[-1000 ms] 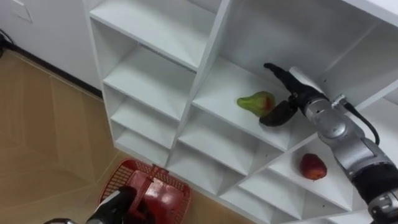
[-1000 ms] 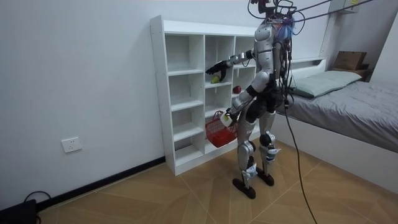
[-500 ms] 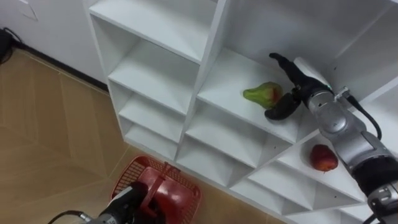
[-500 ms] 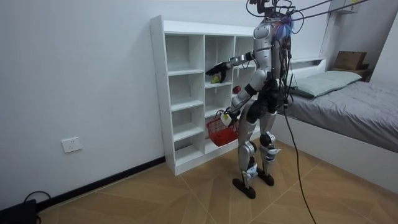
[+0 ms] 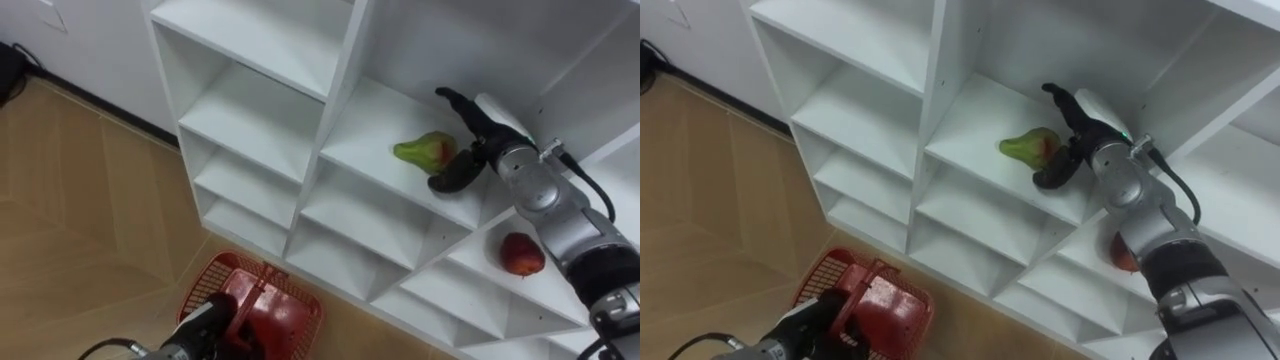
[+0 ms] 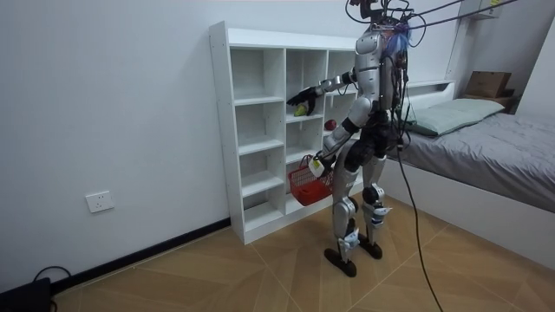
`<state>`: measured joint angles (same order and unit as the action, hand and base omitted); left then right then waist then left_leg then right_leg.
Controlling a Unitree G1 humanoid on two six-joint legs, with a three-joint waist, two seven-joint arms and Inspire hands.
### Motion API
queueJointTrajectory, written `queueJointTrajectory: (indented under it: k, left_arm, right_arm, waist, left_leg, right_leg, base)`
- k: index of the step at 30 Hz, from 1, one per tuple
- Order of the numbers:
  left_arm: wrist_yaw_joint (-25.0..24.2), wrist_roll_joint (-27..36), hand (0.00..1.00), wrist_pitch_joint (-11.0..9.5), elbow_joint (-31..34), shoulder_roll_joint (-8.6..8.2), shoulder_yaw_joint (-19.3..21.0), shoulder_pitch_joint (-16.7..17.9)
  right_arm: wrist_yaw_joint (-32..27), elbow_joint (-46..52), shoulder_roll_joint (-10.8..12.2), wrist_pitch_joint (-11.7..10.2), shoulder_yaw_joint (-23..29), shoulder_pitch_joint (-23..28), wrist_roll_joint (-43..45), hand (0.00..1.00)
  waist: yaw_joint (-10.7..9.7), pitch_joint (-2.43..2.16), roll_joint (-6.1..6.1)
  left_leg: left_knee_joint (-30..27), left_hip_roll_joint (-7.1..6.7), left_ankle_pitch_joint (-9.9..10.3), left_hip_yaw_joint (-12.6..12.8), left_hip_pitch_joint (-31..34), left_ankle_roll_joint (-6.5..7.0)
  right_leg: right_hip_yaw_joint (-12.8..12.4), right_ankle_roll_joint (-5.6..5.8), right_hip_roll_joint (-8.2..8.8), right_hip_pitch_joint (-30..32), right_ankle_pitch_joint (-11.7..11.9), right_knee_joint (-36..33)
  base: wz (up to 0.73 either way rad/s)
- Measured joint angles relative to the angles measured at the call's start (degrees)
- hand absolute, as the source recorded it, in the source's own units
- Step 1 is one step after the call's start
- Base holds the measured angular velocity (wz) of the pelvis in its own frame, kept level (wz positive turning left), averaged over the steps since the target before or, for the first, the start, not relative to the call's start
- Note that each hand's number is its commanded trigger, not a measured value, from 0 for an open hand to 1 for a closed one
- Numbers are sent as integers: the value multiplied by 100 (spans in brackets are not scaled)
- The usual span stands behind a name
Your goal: Collect fruits from the closet
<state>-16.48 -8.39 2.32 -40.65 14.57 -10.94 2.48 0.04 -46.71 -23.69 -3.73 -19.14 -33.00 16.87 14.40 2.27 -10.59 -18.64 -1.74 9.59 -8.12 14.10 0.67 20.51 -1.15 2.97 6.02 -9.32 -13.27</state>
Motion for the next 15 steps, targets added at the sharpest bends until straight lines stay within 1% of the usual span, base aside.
queueJointTrajectory:
  k: [7,10,15]
  left_arm:
    - [0,4,100,-42,-59,16,-67,-34]
    - [1,4,100,-42,-62,13,-72,-35]
    - [2,2,100,-41,-62,16,-72,-58]
  right_arm:
    - [8,-7,0,-12,-3,-23,0,0]
    - [29,16,0,-11,-24,-21,-64,0]
    - [226,34,0,-10,-58,-22,-134,0]
  waist:
    - [7,5,22]
    - [12,1,49]
    - [8,-12,74]
  left_leg:
    - [-6,0,-14,6,30,-8]
    - [-6,4,-17,12,43,-9]
    - [-5,6,-23,13,43,-18]
  right_leg:
    - [0,-2,7,57,1,-52]
    - [-1,-4,10,82,2,-64]
    - [8,-10,8,90,6,-68]
  base:
    - [0]
    - [0]
    - [0]
